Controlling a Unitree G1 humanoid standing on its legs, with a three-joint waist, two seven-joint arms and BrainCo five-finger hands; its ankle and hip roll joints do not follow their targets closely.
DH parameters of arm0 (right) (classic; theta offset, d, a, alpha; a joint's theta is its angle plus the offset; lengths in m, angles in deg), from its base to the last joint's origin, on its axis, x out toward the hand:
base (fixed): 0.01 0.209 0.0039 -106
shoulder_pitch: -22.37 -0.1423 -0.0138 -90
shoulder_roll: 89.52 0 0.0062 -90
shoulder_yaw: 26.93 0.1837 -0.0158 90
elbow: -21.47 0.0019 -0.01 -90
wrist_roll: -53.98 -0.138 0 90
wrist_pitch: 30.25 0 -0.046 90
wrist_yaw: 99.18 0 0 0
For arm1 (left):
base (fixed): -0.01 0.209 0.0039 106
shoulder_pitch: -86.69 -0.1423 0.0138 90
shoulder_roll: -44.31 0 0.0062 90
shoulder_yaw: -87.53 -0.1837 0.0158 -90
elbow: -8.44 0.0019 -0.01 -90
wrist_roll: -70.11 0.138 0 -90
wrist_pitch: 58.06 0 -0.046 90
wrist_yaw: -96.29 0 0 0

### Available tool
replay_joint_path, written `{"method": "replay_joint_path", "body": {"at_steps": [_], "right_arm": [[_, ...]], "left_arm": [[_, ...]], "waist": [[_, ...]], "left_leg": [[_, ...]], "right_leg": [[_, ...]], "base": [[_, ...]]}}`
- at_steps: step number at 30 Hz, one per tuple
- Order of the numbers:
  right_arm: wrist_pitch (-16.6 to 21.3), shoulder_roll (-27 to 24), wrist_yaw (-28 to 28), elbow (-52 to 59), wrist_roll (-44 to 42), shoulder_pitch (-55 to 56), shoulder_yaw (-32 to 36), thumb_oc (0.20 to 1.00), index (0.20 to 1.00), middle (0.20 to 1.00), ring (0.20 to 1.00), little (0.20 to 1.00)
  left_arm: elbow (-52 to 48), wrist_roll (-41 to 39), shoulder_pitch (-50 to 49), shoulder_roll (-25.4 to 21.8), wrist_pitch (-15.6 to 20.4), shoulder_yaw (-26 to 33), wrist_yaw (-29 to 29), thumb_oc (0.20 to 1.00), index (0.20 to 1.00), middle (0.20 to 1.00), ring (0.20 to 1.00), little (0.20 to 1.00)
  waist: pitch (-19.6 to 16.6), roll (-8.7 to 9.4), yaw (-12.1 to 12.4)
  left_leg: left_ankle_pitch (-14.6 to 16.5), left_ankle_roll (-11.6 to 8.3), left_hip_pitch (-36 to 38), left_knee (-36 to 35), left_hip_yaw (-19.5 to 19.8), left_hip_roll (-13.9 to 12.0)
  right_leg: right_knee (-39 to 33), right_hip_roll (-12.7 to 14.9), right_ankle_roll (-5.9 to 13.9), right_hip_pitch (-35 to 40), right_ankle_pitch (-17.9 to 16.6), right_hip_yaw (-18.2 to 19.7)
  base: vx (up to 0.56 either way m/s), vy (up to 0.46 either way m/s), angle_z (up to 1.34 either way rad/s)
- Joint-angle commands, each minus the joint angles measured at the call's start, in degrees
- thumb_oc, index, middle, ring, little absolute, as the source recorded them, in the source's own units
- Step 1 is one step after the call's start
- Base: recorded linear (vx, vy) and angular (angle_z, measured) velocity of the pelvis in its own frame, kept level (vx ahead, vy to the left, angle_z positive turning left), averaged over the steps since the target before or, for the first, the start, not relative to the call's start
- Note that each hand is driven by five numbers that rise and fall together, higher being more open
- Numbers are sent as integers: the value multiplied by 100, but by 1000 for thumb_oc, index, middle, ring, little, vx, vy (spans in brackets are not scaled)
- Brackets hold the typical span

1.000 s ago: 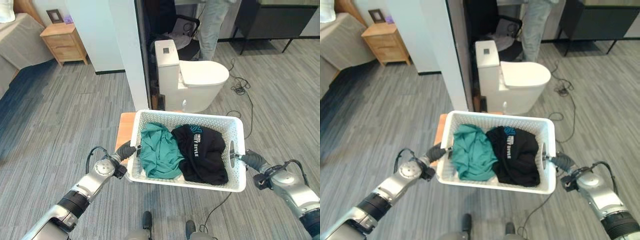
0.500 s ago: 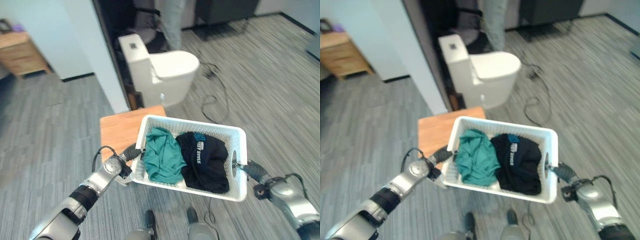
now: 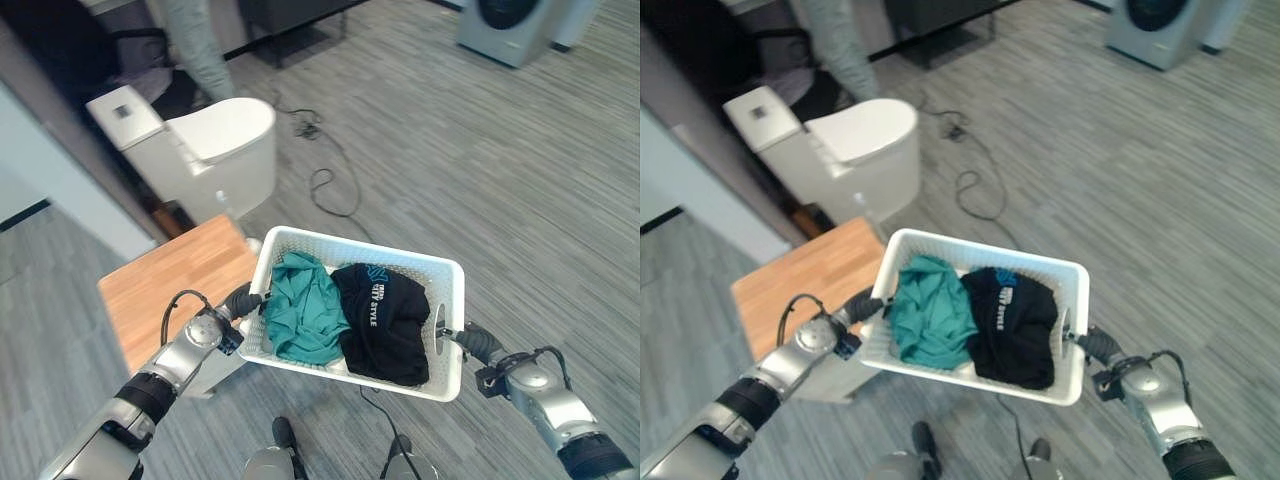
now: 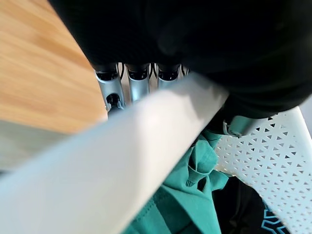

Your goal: Grab the laundry basket,head to the washer,open it,put in the laundry and shut it.

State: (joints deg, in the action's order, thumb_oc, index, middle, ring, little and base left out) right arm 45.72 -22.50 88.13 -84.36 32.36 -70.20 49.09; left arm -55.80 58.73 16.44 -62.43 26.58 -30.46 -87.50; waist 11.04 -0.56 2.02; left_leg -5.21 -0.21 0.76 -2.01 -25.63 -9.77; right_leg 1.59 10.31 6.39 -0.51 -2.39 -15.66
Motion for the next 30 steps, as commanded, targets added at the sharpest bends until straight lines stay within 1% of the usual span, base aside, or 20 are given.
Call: {"method": "replay_joint_path", "body": {"at_steps": [1,2,3,4,5,8,10,12,14,16,17,18,20,21,22,23,24,28,29,30], "right_arm": [[544,119,461,483,-451,-412,186,200,200,200,200,200],[621,33,452,469,-579,-487,152,200,200,200,200,200],[621,32,453,468,-580,-490,153,200,200,200,200,200],[669,-3,432,419,-624,-598,86,200,200,200,200,200],[690,1,460,384,-674,-745,2,200,200,200,200,200],[701,-10,427,434,-688,-737,28,200,200,200,200,200],[712,62,357,447,-754,-743,44,200,200,200,200,200],[750,80,316,536,-897,-648,105,200,200,200,200,200],[759,75,313,550,-908,-620,114,200,200,200,200,200],[770,42,323,611,-919,-559,119,200,200,200,200,200],[772,4,356,655,-937,-562,101,200,200,200,200,200],[759,-38,367,599,-961,-630,8,200,200,200,200,200],[760,-38,367,596,-962,-635,5,200,200,200,200,200],[726,-117,353,663,-977,-626,29,200,200,200,200,200],[749,-111,364,678,-971,-625,28,200,200,200,200,200],[812,-66,327,601,-949,-670,26,200,200,200,200,200],[841,1,298,539,-930,-717,4,200,200,200,200,200],[859,329,232,319,-847,-896,-93,200,200,200,200,200],[867,457,282,377,-816,-866,-88,200,200,200,200,200],[866,461,282,378,-815,-863,-87,200,200,200,200,200]], "left_arm": [[86,-393,298,107,484,246,54,200,200,200,200,200],[135,-431,309,232,545,217,115,200,200,200,200,200],[137,-432,312,232,546,217,115,200,200,200,200,200],[127,-422,299,267,554,206,156,200,200,200,200,200],[-33,-447,196,298,566,212,119,200,200,200,200,200],[-67,-458,238,359,532,135,115,200,200,200,200,200],[11,-377,304,407,503,95,132,200,200,200,200,200],[77,-253,452,438,492,62,130,200,200,200,200,200],[77,-213,494,445,496,53,126,200,200,200,200,200],[71,-128,606,438,492,54,115,200,200,200,200,200],[59,-102,648,428,479,62,113,200,200,200,200,200],[94,-84,713,410,485,82,159,200,200,200,200,200],[95,-84,713,410,485,84,159,200,200,200,200,200],[127,-72,807,331,490,160,218,200,200,200,200,200],[134,-81,799,310,510,178,227,200,200,200,200,200],[171,-129,792,279,531,175,223,200,200,200,200,200],[191,-134,792,272,533,161,234,200,200,200,200,200],[132,-209,658,281,539,182,248,200,200,200,200,200],[125,-211,636,233,554,184,288,200,200,200,200,200],[124,-211,635,229,555,182,288,200,200,200,200,200]], "waist": [[-497,241,167],[-365,305,292],[-377,304,280],[-288,339,396],[-256,309,505],[-224,290,414],[-235,316,326],[-202,358,225],[-182,370,215],[-61,416,219],[-12,406,235],[33,426,243],[35,422,246],[-36,413,311],[-69,382,359],[-94,378,496],[-101,406,562],[-265,456,690],[-322,531,701],[-325,543,710]], "left_leg": [[813,-76,-501,584,472,319],[615,-207,-703,627,1457,398],[602,-207,-725,624,1469,399],[671,-229,-818,638,2402,661],[719,-174,-834,475,3618,1012],[611,-203,-922,532,3760,1060],[537,-221,-917,545,3698,1005],[590,-281,-897,804,3509,859],[612,-307,-902,955,3428,805],[485,-349,-1124,1735,3325,751],[480,-311,-1301,2164,3345,758],[528,-210,-1466,2529,3166,726],[539,-208,-1472,2546,3163,722],[576,-183,-1640,1635,2894,849],[359,-209,-1700,1146,2917,891],[167,-258,-2019,507,3035,1006],[82,-279,-2102,309,3157,1101],[-80,-193,-2090,417,3443,1185],[-59,-94,-2079,819,3515,1378],[-37,-88,-2092,850,3501,1386]], "right_leg": [[116,294,343,107,478,41],[10,120,191,-5,396,191],[0,119,188,-16,386,179],[-21,16,125,-56,374,301],[-11,-277,-20,-124,454,621],[45,-418,-90,-121,517,692],[77,-534,-168,-101,597,719],[127,-688,-304,-22,732,753],[114,-735,-345,45,762,754],[76,-826,-432,182,778,814],[59,-875,-455,233,780,827],[31,-897,-459,331,837,798],[31,-901,-458,331,837,803],[-75,-899,-362,504,955,775],[-75,-937,-348,564,1030,791],[-32,-994,-363,737,1243,840],[-12,-1016,-365,817,1321,878],[85,-971,-319,1131,1519,1077],[503,-850,-266,1139,1518,1160],[525,-838,-261,1128,1536,1169]], "base": [[-137,-388,-60],[-124,-298,-51],[-141,-323,-57],[-23,-292,-42],[-18,-294,-31],[3,-173,-44],[16,-115,-6],[58,-168,16],[58,-124,2],[51,-156,-1],[96,-172,5],[90,-114,7],[160,-31,11],[366,32,26],[613,48,6],[519,46,2],[403,23,-31],[497,111,-19],[335,107,-37],[650,242,-30]]}}
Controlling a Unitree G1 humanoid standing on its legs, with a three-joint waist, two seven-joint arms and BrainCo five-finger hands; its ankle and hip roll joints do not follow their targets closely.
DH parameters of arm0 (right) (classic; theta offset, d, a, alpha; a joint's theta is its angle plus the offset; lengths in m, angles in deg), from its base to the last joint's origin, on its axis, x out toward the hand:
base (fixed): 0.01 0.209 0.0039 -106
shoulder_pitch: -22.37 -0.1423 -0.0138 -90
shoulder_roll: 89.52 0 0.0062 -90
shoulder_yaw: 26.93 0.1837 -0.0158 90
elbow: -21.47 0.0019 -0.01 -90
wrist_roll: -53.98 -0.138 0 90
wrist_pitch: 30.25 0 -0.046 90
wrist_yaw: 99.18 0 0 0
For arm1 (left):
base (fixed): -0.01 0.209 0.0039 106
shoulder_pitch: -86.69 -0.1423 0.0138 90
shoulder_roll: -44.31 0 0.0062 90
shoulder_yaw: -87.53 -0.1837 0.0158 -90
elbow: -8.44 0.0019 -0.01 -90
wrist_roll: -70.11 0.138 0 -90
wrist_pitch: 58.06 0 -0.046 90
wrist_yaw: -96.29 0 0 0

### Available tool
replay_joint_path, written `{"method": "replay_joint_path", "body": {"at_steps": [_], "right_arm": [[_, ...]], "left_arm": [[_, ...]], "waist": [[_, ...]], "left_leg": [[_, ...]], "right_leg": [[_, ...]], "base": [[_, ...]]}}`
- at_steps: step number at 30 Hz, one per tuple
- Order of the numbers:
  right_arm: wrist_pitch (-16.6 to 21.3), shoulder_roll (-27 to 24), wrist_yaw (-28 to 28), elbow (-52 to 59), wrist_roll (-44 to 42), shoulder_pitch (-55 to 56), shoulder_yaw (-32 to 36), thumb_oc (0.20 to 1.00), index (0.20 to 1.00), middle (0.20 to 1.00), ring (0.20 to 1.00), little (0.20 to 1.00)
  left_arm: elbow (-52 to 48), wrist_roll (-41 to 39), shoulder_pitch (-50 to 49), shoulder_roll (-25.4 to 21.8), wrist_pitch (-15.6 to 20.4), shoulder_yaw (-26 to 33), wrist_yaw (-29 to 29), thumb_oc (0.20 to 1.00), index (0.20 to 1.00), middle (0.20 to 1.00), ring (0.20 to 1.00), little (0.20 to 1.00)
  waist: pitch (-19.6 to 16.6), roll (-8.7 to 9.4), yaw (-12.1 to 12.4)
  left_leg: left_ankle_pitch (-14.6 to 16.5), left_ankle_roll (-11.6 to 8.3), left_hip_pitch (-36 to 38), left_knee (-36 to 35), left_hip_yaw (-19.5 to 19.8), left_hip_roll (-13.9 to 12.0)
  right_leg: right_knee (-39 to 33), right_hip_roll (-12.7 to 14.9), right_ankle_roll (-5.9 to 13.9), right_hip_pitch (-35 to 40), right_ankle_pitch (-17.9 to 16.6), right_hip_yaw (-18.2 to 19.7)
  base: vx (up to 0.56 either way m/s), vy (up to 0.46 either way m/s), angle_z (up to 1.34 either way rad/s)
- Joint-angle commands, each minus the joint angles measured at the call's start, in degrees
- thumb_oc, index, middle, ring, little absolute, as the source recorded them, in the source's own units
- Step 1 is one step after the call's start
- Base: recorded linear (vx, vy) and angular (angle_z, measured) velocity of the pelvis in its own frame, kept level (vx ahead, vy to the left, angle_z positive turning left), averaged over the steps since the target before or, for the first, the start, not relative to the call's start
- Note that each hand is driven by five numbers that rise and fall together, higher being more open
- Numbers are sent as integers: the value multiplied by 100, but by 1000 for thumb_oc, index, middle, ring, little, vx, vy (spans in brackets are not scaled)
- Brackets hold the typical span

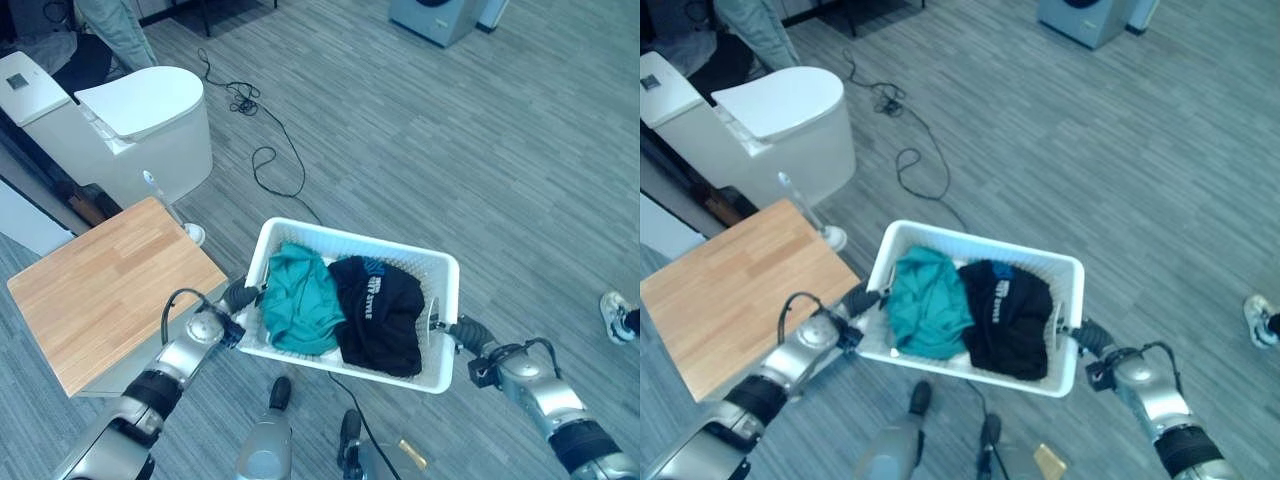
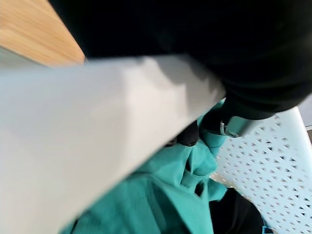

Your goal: Grab the laundry basket,head to the washer,open it,put in the laundry and shut it.

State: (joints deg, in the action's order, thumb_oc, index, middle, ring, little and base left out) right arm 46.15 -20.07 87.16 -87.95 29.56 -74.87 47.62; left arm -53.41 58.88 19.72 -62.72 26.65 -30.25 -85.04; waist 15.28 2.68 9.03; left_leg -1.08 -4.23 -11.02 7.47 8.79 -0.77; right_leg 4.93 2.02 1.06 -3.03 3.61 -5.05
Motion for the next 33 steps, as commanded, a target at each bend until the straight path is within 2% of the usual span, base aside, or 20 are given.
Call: {"method": "replay_joint_path", "body": {"at_steps": [1,4,5,8,10,11,12,13,15,16,17,19,22,24,26,28,29,30,31,33], "right_arm": [[853,394,382,702,-557,-405,42,200,200,200,200,200],[828,549,459,756,-366,-351,65,200,200,200,200,200],[828,547,459,756,-366,-352,64,200,200,200,200,200],[769,622,535,867,-240,-210,169,200,200,200,200,200],[757,581,530,966,-262,-56,316,200,200,200,200,200],[755,578,530,970,-262,-51,315,200,200,200,200,200],[766,552,520,967,-313,-33,373,200,200,200,200,200],[766,551,520,967,-314,-34,373,200,200,200,200,200],[736,500,509,973,-351,11,434,200,200,200,200,200],[734,498,515,973,-357,14,424,200,200,200,200,200],[736,517,510,943,-374,51,441,200,200,200,200,200],[717,513,569,987,-363,152,475,200,200,200,200,200],[686,534,622,1082,-414,399,553,200,200,200,200,200],[676,528,649,1113,-426,535,593,200,200,200,200,200],[687,539,625,1073,-480,573,588,200,200,200,200,200],[711,451,559,1077,-605,546,614,200,200,200,200,200],[711,451,559,1077,-605,546,614,200,200,200,200,200],[768,421,463,1105,-773,527,602,200,200,200,200,200],[780,372,398,1116,-796,519,617,200,200,200,200,200],[795,331,290,1155,-815,547,651,200,200,200,200,200]], "left_arm": [[-126,-164,133,189,552,265,45,200,200,200,200,200],[-269,-144,-235,97,514,500,11,200,200,200,200,200],[-270,-144,-237,99,513,503,11,200,200,200,200,200],[-419,-98,-423,10,454,642,-36,200,200,200,200,200],[-408,-41,-424,31,416,672,-69,200,200,200,200,200],[-411,-40,-430,33,414,675,-70,200,200,200,200,200],[-425,-12,-420,15,424,686,-92,200,200,200,200,200],[-426,-12,-419,16,423,687,-92,200,200,200,200,200],[-408,59,-380,38,445,703,-86,200,200,200,200,200],[-376,89,-361,52,463,705,-78,200,200,200,200,200],[-244,202,-305,156,519,708,-29,200,200,200,200,200],[-153,296,-241,235,553,687,-5,200,200,200,200,200],[-43,398,-240,307,556,622,-17,200,200,200,200,200],[-9,429,-315,361,566,601,-53,200,200,200,200,200],[68,389,-347,428,569,543,-53,200,200,200,200,200],[60,325,-326,397,515,468,-92,200,200,200,200,200],[60,325,-326,397,515,468,-93,200,200,200,200,200],[-27,231,-298,300,482,466,-99,200,200,200,200,200],[-73,191,-252,275,489,460,-75,200,200,200,200,200],[-138,114,-173,265,465,438,-53,200,200,200,200,200]], "waist": [[-795,322,60],[-759,234,-18],[-774,222,-13],[-728,-51,-131],[-671,-174,-388],[-663,-189,-408],[-634,-209,-511],[-634,-227,-523],[-619,-191,-620],[-623,-150,-648],[-631,-135,-715],[-637,-163,-776],[-732,-103,-867],[-899,-99,-957],[-1020,-197,-1041],[-976,-158,-1057],[-982,-156,-1061],[-842,-11,-944],[-767,44,-886],[-698,109,-821]], "left_leg": [[-177,488,-688,135,-52,648],[173,795,-94,72,-336,643],[160,792,-107,62,-338,627],[313,956,512,-180,-493,474],[349,891,975,-468,-418,460],[350,886,1000,-483,-395,446],[495,786,1237,-586,-357,440],[485,781,1237,-593,-342,421],[718,692,1499,-626,-197,458],[781,686,1537,-614,-150,519],[958,674,1739,-619,0,535],[1116,625,1975,-565,91,504],[1358,505,2378,-515,266,396],[1373,405,2595,-405,300,155],[861,216,2437,260,256,-106],[-198,140,1659,1962,-12,-418],[-199,141,1650,1964,-7,-415],[-431,382,865,3366,-288,-620],[-512,459,547,3827,-318,-725],[-376,554,129,3823,-547,-814]], "right_leg": [[1009,171,484,1202,507,245],[2843,484,810,515,-807,227],[2838,469,808,494,-822,234],[3673,969,756,-116,-946,-426],[3029,798,621,-682,-369,-751],[2999,786,617,-640,-371,-781],[1996,735,582,-858,-188,-867],[1941,714,576,-829,-220,-892],[461,591,662,-997,-445,-503],[101,562,710,-1040,-554,-293],[-546,491,846,-1273,-900,300],[-814,480,941,-1497,-1080,521],[-697,508,921,-1348,-1198,351],[-330,402,828,-1323,-1236,258],[5,195,671,-1143,-1039,133],[115,60,399,-783,-784,17],[115,64,399,-790,-784,14],[46,-91,125,-439,-581,7],[69,-198,1,-326,-469,71],[78,-274,-84,-104,-237,80]], "base": [[490,208,-19],[435,207,-41],[290,151,-59],[351,188,-24],[414,62,-39],[482,-65,-14],[247,-73,31],[420,-146,24],[344,-137,21],[522,-159,39],[547,-149,41],[544,-173,23],[524,-242,65],[571,-319,89],[457,-306,54],[325,-310,12],[280,-427,2],[255,-423,1],[361,-527,11],[307,-277,10]]}}
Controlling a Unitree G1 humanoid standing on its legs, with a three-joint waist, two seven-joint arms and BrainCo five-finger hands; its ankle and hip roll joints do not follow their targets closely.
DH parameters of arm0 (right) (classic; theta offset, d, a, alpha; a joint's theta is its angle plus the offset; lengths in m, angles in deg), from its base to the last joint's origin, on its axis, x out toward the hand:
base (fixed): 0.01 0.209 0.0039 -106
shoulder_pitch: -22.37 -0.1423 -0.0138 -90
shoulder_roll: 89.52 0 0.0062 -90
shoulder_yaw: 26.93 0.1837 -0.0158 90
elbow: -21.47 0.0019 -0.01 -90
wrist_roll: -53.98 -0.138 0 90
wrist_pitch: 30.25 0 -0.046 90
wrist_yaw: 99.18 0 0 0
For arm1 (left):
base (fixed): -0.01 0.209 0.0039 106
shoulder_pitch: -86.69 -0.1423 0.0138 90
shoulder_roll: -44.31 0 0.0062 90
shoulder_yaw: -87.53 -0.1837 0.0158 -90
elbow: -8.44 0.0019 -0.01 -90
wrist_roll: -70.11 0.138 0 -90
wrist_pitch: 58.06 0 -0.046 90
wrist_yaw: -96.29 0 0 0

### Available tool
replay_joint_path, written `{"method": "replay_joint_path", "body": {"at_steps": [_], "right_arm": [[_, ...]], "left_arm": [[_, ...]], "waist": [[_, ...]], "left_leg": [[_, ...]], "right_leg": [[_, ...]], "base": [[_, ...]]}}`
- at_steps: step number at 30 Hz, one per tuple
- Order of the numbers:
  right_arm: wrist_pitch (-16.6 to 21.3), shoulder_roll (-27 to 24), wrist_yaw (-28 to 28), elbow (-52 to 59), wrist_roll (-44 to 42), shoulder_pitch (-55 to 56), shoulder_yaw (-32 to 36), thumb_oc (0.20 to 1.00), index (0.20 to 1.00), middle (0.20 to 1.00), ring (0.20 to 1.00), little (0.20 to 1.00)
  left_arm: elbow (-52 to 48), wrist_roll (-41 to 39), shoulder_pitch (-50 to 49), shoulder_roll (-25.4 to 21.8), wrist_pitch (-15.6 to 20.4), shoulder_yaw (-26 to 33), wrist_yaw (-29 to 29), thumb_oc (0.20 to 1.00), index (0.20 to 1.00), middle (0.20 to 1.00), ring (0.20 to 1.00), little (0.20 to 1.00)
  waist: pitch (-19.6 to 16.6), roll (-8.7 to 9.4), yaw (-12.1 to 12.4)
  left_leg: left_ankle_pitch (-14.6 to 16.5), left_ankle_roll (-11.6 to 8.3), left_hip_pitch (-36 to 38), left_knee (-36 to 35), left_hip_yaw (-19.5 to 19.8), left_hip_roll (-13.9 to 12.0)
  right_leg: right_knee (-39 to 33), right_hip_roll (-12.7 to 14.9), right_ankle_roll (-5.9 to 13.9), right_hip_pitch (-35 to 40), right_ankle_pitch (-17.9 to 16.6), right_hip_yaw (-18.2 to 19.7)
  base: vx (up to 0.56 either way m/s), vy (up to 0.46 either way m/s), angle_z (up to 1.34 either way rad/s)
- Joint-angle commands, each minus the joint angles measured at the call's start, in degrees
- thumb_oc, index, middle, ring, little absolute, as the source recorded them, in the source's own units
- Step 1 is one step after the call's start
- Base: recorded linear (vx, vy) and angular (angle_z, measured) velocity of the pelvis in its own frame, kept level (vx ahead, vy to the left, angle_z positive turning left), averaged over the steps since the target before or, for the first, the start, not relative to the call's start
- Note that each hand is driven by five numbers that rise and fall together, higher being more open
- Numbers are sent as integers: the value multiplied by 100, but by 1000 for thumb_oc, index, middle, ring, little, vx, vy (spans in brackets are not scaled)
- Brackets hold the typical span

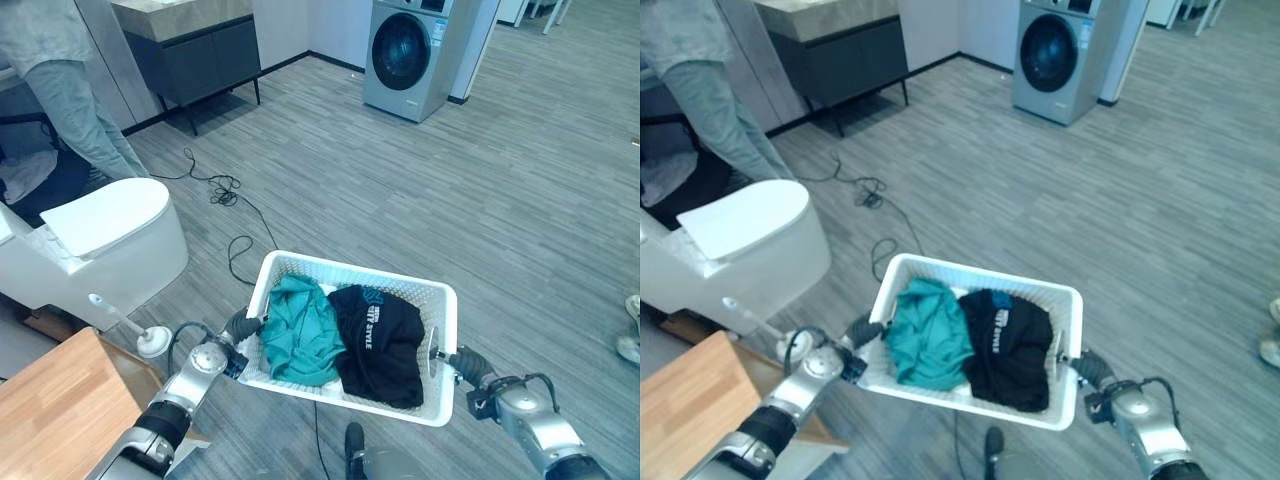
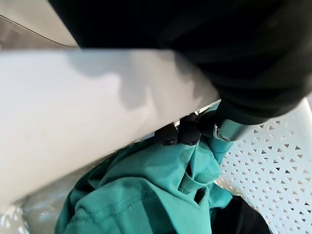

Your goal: Grab the laundry basket,head to the washer,open it,put in the laundry and shut it.

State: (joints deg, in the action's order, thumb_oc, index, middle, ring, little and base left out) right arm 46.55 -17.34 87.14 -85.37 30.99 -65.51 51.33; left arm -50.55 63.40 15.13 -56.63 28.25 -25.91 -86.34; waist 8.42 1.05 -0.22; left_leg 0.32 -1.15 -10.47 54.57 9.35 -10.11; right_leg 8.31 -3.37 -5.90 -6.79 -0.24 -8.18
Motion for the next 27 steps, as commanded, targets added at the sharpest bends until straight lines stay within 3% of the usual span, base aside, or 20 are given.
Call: {"method": "replay_joint_path", "body": {"at_steps": [1,2,3,4,5,9,12,13,16,18,19,20,21,22,23,25,27], "right_arm": [[749,29,244,932,-960,-383,298,200,200,200,200,200],[738,11,233,972,-961,-374,310,200,200,200,200,200],[752,2,282,1020,-923,-401,286,200,200,200,200,200],[788,4,286,1011,-882,-429,261,200,200,200,200,200],[831,47,269,1006,-801,-456,238,200,200,200,200,200],[916,209,225,786,-719,-740,75,200,200,200,200,200],[927,435,271,653,-709,-871,-95,200,200,200,200,200],[912,494,286,580,-702,-850,-116,200,200,200,200,200],[908,564,331,453,-655,-811,-129,200,200,200,200,200],[893,636,347,318,-608,-800,-85,200,200,200,200,200],[874,679,355,224,-540,-805,-63,200,200,200,200,200],[844,684,375,231,-519,-808,-44,200,200,200,200,200],[861,726,381,116,-451,-825,-14,200,200,200,200,200],[861,726,381,117,-450,-823,-16,200,200,200,200,200],[830,725,395,142,-379,-790,19,200,200,200,200,200],[785,676,418,192,-325,-660,131,200,200,200,200,200],[774,618,426,235,-348,-543,226,200,200,200,200,200]], "left_arm": [[-438,-373,347,-323,290,-19,84,200,200,200,200,200],[-442,-397,377,-309,291,-18,100,200,200,200,200,200],[-493,-376,351,-313,304,7,93,200,200,200,200,200],[-560,-362,348,-309,333,0,90,200,200,200,200,200],[-581,-341,435,-296,334,-79,91,200,200,200,200,200],[-609,-407,551,-270,353,-152,120,200,200,200,200,200],[-612,-474,551,-280,385,-162,168,200,200,200,200,200],[-614,-535,479,-297,406,-136,193,200,200,200,200,200],[-595,-540,389,-347,404,-129,190,200,200,200,200,200],[-565,-511,285,-417,394,-109,182,200,200,200,200,200],[-504,-452,261,-432,374,-95,171,200,200,200,200,200],[-537,-453,242,-466,353,-87,154,200,200,200,200,200],[-547,-423,137,-507,319,-12,147,200,200,200,200,200],[-550,-422,132,-507,317,-9,146,200,200,200,200,200],[-594,-418,95,-545,298,40,150,200,200,200,200,200],[-654,-392,70,-584,251,82,105,200,200,200,200,200],[-665,-379,61,-585,261,63,72,200,200,200,200,200]], "waist": [[56,290,170],[89,311,228],[95,283,423],[85,231,531],[24,160,660],[20,150,887],[-59,158,976],[-139,189,1016],[-258,311,1097],[-311,434,1117],[-323,445,1101],[-321,387,1082],[-284,222,1018],[-270,234,1018],[-233,157,971],[-150,19,791],[-92,-59,584]], "left_leg": [[-321,237,-272,-974,-650,227],[-218,203,-559,-1339,-705,459],[-163,133,-760,-2326,-808,823],[-211,59,-818,-3302,-817,878],[-482,-17,-702,-4637,-729,889],[-678,-109,-853,-5762,-410,1031],[-839,-64,-723,-5711,-371,991],[-971,-14,-768,-5289,-338,1039],[-806,92,-758,-4937,-329,1202],[-480,260,-581,-4656,-453,1394],[-312,366,-399,-4644,-543,1429],[-246,435,-274,-4664,-577,1399],[-8,621,185,-4740,-654,1370],[-4,624,200,-4740,-660,1386],[70,670,402,-4798,-699,1339],[203,689,839,-4984,-710,1259],[311,631,1136,-5093,-659,1237]], "right_leg": [[-263,258,613,434,241,386],[-274,271,628,548,296,360],[-304,235,711,771,438,361],[-353,173,775,908,549,349],[-399,131,797,1076,680,313],[-351,21,751,1467,1023,436],[-295,38,779,1740,1225,549],[-131,117,814,1865,1270,671],[310,298,980,1830,1068,737],[1221,555,1301,1622,288,734],[1900,713,1498,1392,-270,728],[2350,769,1566,1161,-494,673],[3260,1014,1554,725,-838,402],[3287,1032,1556,728,-818,407],[3596,1257,1537,459,-829,201],[3428,1534,1349,-16,-373,-247],[2799,1411,1303,-309,-105,-452]], "base": [[322,-151,6],[493,-73,26],[574,0,25],[728,68,0],[462,63,-28],[418,55,-26],[558,156,-29],[558,215,-37],[456,178,-43],[525,228,-38],[395,204,-36],[527,307,-40],[347,219,-35],[411,245,-43],[265,135,-37],[419,141,-13],[395,7,18]]}}
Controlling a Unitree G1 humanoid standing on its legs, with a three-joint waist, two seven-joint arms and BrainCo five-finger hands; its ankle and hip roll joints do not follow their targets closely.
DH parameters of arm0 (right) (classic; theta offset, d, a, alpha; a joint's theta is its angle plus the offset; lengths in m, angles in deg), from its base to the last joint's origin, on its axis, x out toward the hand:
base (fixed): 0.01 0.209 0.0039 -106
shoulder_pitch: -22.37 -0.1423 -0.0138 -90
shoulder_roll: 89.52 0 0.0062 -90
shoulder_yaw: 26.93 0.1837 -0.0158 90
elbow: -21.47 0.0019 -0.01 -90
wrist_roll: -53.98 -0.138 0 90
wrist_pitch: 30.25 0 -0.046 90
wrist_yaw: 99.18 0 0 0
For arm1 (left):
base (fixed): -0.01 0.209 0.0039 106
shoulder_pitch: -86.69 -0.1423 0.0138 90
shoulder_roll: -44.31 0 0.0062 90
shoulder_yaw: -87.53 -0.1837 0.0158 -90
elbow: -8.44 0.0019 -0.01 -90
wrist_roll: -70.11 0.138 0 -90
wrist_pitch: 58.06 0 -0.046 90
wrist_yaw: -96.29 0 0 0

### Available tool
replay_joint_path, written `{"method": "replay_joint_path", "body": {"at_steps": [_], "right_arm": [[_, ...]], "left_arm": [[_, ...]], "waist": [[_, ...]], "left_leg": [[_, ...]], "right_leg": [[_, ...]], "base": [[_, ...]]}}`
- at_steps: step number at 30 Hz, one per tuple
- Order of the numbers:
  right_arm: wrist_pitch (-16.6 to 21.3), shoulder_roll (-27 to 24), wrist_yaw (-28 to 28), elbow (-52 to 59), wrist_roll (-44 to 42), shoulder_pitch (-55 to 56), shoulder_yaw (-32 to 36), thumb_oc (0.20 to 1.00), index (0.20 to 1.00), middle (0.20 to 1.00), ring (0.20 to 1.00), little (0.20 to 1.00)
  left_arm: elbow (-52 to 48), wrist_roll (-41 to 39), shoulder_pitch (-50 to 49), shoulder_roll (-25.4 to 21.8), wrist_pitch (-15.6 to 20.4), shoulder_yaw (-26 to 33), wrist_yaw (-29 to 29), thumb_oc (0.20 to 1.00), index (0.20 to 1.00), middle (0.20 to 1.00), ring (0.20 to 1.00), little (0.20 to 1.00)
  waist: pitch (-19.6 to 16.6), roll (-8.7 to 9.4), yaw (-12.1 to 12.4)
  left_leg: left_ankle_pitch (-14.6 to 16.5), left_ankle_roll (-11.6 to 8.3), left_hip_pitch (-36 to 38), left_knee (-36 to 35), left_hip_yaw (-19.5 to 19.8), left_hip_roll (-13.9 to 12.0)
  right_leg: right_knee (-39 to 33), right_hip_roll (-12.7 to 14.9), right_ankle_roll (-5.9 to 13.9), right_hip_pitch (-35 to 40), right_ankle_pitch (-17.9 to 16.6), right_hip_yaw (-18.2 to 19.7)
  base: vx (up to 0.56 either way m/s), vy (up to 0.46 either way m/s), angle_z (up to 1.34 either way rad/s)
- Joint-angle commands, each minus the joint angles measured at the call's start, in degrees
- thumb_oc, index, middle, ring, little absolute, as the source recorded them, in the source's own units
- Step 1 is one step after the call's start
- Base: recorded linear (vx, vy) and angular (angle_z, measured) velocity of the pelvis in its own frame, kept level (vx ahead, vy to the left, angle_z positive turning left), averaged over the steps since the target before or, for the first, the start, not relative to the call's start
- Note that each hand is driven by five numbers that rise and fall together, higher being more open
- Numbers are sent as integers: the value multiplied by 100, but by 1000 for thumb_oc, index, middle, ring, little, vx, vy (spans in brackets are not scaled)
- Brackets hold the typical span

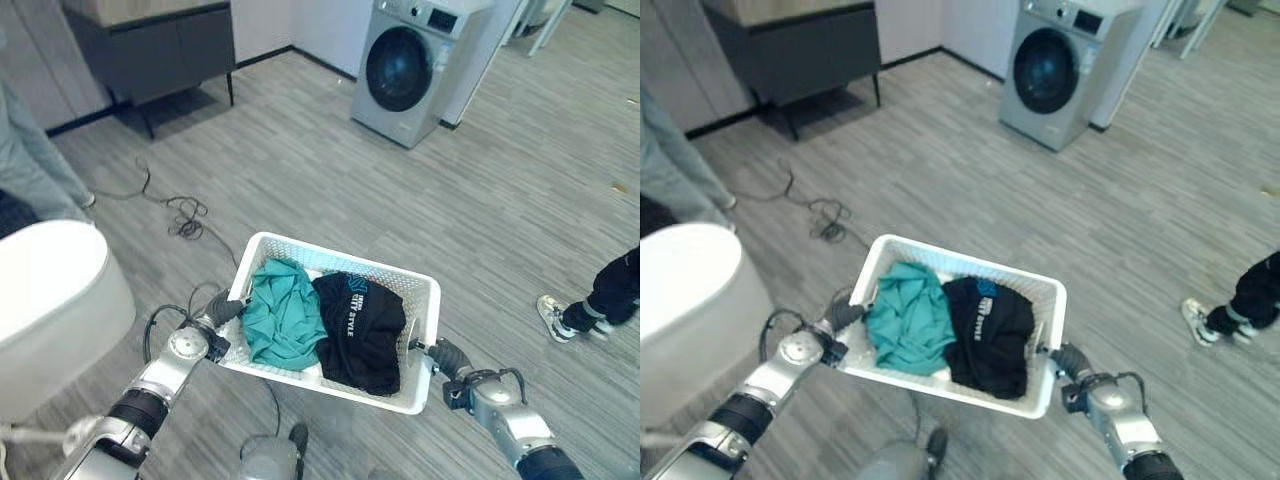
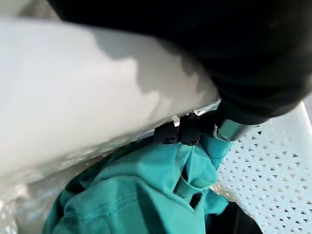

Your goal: Grab the laundry basket,head to the washer,open it,put in the laundry and shut it.

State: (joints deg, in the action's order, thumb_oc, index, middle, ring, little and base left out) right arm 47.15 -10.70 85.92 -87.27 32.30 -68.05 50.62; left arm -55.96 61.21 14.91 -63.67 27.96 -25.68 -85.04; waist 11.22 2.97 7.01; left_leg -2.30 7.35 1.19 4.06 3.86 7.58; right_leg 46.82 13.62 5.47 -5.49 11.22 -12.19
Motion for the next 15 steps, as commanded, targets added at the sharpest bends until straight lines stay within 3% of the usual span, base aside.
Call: {"method": "replay_joint_path", "body": {"at_steps": [1,2,3,4,5,6,7,8,11,12,13,14,15], "right_arm": [[721,-69,536,427,-478,-235,369,200,200,200,200,200],[729,-112,520,396,-491,-208,420,200,200,200,200,200],[715,-140,524,404,-489,-165,451,200,200,200,200,200],[713,-141,524,407,-488,-159,453,200,200,200,200,200],[718,-158,513,363,-511,-140,484,200,200,200,200,200],[709,-166,512,357,-523,-119,531,200,200,200,200,200],[708,-172,512,358,-523,-115,534,200,200,200,200,200],[693,-171,537,401,-505,-66,563,200,200,200,200,200],[708,-143,550,343,-452,-60,538,200,200,200,200,200],[698,-165,571,292,-435,-31,539,200,200,200,200,200],[713,-192,570,285,-408,-39,507,200,200,200,200,200],[723,-221,582,279,-417,-64,456,200,200,200,200,200],[724,-224,582,278,-418,-64,453,200,200,200,200,200]], "left_arm": [[-108,-143,100,140,291,32,-78,200,200,200,200,200],[-75,-130,128,174,307,30,-93,200,200,200,200,200],[-86,-117,135,184,330,18,-109,200,200,200,200,200],[-86,-117,134,186,331,15,-109,200,200,200,200,200],[36,-37,245,293,384,-17,-58,200,200,200,200,200],[78,-21,293,343,404,-27,-49,200,200,200,200,200],[85,-21,296,352,408,-30,-48,200,200,200,200,200],[134,53,360,389,444,-59,-25,200,200,200,200,200],[235,146,360,440,460,-61,-32,200,200,200,200,200],[276,133,335,454,494,-91,-77,200,200,200,200,200],[308,139,357,507,506,-145,-50,200,200,200,200,200],[308,90,325,532,521,-171,-56,200,200,200,200,200],[306,90,321,533,520,-168,-57,200,200,200,200,200]], "waist": [[-341,-260,-227],[-324,-249,-316],[-335,-215,-335],[-329,-234,-338],[-307,-190,-429],[-298,-174,-516],[-296,-208,-497],[-276,-237,-561],[-343,-245,-626],[-514,-216,-686],[-600,-271,-735],[-703,-357,-816],[-710,-368,-829]], "left_leg": [[678,-281,126,-86,-75,-534],[828,-366,282,-114,-25,-532],[902,-409,308,-103,-6,-485],[915,-414,323,-99,1,-506],[1178,-495,461,-14,107,-490],[1292,-532,566,78,186,-490],[1334,-534,573,104,171,-521],[1518,-602,782,209,177,-582],[1566,-689,1061,243,195,-677],[1564,-825,1357,216,205,-854],[1451,-900,1406,338,229,-996],[926,-1021,1312,820,228,-1220],[939,-1027,1297,839,240,-1233]], "right_leg": [[-1685,-358,154,-506,-1134,-124],[-2660,-401,177,-605,-1154,-125],[-3160,-368,211,-584,-1177,-81],[-3214,-392,208,-539,-1197,-99],[-4291,-478,345,-673,-1517,427],[-4640,-409,441,-906,-1695,706],[-4681,-446,441,-874,-1712,705],[-5103,-381,563,-1022,-1872,618],[-5103,-349,591,-1005,-1968,372],[-4847,-373,546,-889,-2097,275],[-4680,-450,472,-859,-2124,280],[-4443,-652,334,-734,-2000,268],[-4436,-659,330,-738,-1991,252]], "base": [[423,-117,14],[406,-157,20],[282,-119,47],[401,-166,57],[474,-184,50],[480,-181,44],[463,-185,27],[440,-198,32],[499,-256,19],[585,-338,32],[891,-566,40],[485,-329,28],[479,-374,48]]}}
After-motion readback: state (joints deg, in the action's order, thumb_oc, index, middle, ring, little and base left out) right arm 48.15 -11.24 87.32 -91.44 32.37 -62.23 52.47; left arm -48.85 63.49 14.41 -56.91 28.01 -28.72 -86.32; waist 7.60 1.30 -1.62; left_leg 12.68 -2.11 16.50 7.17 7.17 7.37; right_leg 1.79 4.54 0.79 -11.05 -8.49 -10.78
